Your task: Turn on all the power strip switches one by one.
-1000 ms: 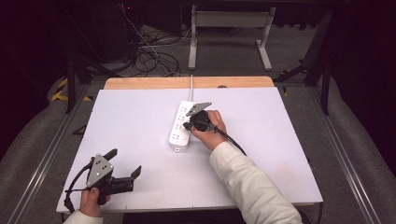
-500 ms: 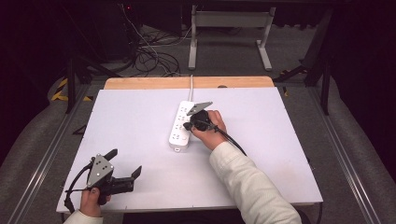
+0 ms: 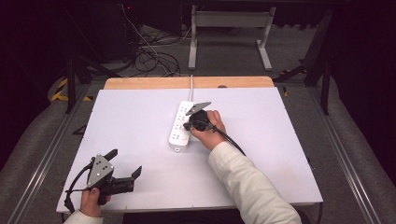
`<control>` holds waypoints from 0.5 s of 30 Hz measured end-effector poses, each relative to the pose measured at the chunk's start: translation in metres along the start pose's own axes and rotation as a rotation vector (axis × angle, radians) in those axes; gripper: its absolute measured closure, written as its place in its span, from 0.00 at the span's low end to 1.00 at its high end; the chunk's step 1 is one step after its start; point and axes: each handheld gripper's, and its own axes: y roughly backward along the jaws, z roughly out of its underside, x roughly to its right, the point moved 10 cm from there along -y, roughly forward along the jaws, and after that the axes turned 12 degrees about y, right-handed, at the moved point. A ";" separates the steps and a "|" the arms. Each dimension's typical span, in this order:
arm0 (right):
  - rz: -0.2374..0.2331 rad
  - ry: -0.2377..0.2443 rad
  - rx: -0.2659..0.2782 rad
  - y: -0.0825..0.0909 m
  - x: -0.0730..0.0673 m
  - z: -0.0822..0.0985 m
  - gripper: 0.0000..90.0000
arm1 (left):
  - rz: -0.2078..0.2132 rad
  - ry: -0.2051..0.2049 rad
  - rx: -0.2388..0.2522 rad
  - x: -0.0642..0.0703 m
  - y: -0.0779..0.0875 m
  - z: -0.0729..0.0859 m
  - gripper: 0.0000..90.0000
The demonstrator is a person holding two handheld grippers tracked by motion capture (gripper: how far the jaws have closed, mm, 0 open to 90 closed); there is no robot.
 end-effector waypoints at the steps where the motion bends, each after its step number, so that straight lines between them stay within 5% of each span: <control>1: 0.003 0.002 -0.001 0.000 0.000 0.000 1.00 | 0.000 0.000 0.000 0.000 0.000 0.000 0.02; 15: -0.015 -0.024 -0.010 -0.001 0.001 0.001 1.00 | 0.002 0.000 -0.002 0.000 0.000 0.000 0.02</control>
